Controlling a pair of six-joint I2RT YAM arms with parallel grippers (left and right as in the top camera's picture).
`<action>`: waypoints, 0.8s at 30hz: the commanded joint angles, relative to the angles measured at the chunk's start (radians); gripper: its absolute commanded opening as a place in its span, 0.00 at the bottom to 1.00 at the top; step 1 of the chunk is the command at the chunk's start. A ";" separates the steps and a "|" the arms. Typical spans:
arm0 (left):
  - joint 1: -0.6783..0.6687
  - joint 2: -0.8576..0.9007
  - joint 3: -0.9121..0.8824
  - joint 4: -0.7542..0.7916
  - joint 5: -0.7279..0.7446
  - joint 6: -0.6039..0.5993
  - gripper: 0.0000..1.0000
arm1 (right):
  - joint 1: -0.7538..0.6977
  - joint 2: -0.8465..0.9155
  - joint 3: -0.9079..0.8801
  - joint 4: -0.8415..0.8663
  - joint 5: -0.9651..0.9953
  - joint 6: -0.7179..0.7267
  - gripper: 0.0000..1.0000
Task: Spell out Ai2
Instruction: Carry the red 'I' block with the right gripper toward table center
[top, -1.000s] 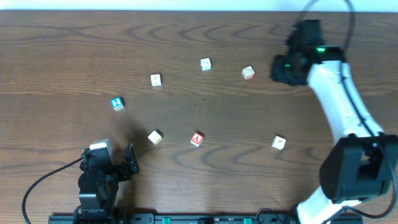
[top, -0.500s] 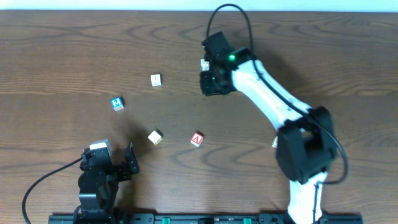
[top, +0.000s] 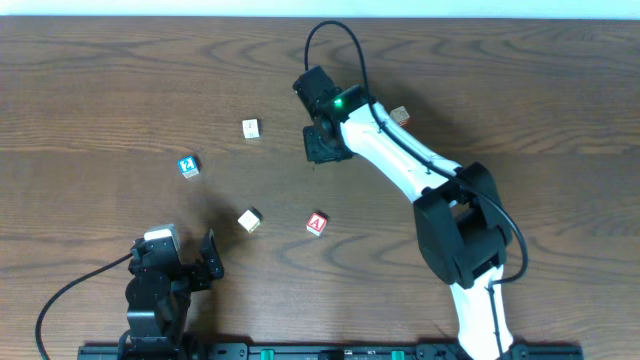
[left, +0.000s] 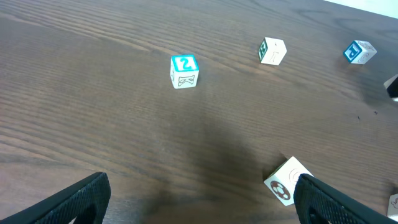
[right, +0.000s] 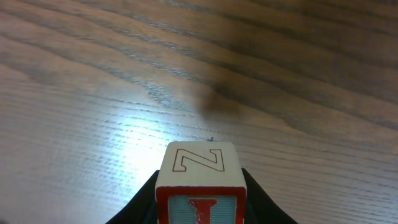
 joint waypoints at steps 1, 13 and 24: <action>0.004 -0.005 -0.011 0.003 -0.004 0.015 0.95 | 0.002 0.013 0.019 -0.002 0.072 0.080 0.01; 0.004 -0.005 -0.011 0.003 -0.004 0.014 0.96 | 0.006 0.058 0.019 -0.009 0.066 0.145 0.01; 0.004 -0.005 -0.011 0.003 -0.004 0.014 0.95 | 0.007 0.083 0.019 0.022 0.041 0.144 0.01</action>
